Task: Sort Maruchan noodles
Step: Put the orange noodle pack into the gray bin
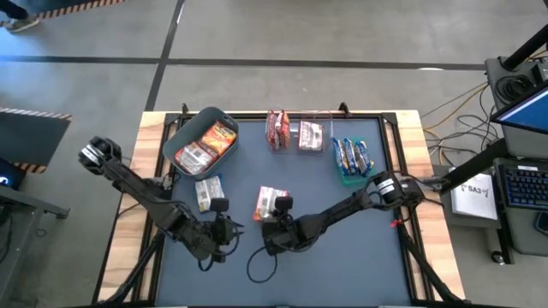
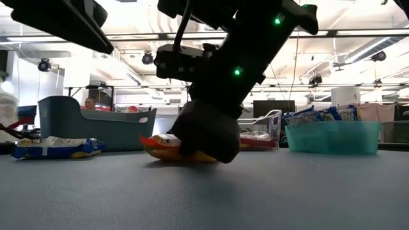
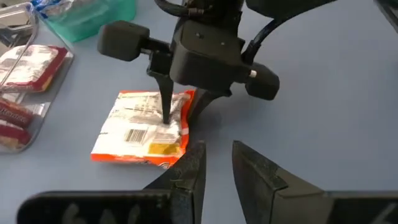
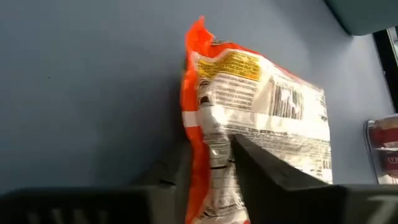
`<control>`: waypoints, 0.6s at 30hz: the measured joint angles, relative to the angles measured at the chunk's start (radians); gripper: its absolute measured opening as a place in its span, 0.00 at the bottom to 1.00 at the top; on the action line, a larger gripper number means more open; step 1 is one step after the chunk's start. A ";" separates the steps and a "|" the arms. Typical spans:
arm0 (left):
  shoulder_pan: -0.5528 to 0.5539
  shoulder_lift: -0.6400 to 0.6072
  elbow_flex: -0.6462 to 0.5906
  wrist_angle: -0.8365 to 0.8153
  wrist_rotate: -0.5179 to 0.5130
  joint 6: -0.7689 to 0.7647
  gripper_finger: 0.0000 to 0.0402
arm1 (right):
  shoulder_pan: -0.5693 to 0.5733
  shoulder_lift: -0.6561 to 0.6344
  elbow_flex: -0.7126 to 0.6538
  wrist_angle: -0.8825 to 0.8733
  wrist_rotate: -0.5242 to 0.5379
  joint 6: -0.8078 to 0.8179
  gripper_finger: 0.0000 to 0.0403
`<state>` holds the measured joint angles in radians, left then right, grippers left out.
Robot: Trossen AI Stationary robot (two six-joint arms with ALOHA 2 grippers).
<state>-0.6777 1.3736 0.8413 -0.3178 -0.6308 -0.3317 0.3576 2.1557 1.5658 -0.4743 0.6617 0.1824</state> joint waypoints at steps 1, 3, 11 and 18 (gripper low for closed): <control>0.000 0.005 0.000 0.006 -0.001 0.000 0.15 | 0.000 -0.002 0.000 0.000 0.000 -0.001 0.23; 0.000 0.017 0.000 0.002 -0.017 0.007 0.15 | 0.000 -0.003 -0.001 -0.003 -0.009 0.000 0.15; 0.000 0.035 0.000 0.003 -0.118 0.015 0.15 | 0.004 -0.039 -0.003 -0.020 -0.025 -0.024 0.03; 0.002 0.035 0.000 0.016 -0.169 0.030 0.15 | 0.010 -0.176 -0.006 -0.094 -0.138 -0.008 0.03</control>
<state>-0.6760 1.4082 0.8417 -0.3015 -0.8001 -0.3017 0.3679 1.9796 1.5596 -0.5684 0.5234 0.1749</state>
